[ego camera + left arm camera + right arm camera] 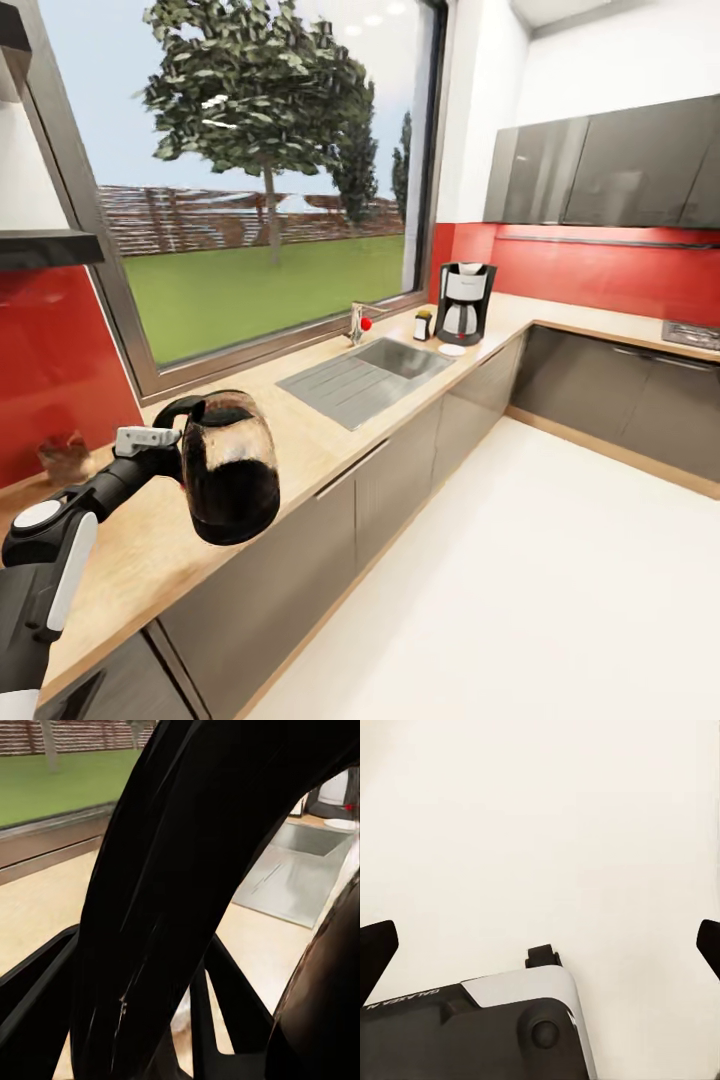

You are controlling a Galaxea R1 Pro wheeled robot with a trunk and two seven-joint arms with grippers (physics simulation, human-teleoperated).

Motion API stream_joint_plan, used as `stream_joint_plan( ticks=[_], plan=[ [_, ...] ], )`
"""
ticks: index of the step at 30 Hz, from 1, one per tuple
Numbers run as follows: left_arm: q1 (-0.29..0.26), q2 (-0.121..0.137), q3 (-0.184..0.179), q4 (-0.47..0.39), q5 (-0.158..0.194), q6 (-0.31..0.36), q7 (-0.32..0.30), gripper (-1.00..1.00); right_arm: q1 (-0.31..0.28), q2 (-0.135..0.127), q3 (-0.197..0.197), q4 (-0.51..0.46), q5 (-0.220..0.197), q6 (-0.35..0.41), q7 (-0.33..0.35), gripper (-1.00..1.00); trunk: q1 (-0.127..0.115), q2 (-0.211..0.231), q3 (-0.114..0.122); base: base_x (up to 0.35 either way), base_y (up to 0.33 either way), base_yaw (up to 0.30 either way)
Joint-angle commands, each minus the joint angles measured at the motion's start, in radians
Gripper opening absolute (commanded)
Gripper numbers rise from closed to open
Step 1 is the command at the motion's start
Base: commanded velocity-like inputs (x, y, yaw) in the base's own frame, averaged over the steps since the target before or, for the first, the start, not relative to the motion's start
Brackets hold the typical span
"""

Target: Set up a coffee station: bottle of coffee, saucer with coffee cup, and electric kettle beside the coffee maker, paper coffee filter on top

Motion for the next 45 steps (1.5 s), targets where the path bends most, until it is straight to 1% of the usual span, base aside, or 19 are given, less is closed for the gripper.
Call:
stream_joint_plan(
  ticks=[1, 23, 37, 45],
  plan=[
    [-0.001, 0.0, 0.002, -0.001, 0.012, 0.009, -0.001, -1.0, -0.001, 0.0, 0.008, -0.001, -0.009, 0.0, -0.003, 1.0, 0.001, -0.002, -0.002, 0.0, 0.0, -0.3],
    [-0.001, -0.001, 0.002, 0.002, 0.012, 0.008, -0.002, -1.0, -0.001, -0.005, 0.008, -0.001, -0.009, 0.001, -0.003, 1.0, 0.001, -0.002, -0.002, 0.0, -0.007, -0.3],
    [-0.001, -0.002, 0.002, 0.002, 0.012, 0.009, -0.002, -1.0, -0.001, -0.005, 0.008, -0.001, -0.009, 0.001, -0.003, 1.0, 0.001, -0.002, -0.002, 0.003, -0.256, -0.3],
    [-0.001, -0.002, 0.002, 0.002, 0.012, 0.009, -0.001, -1.0, -0.001, -0.005, 0.008, 0.0, -0.009, 0.001, -0.003, 1.0, 0.001, -0.002, -0.002, 0.186, -0.226, -0.3]
  ],
)
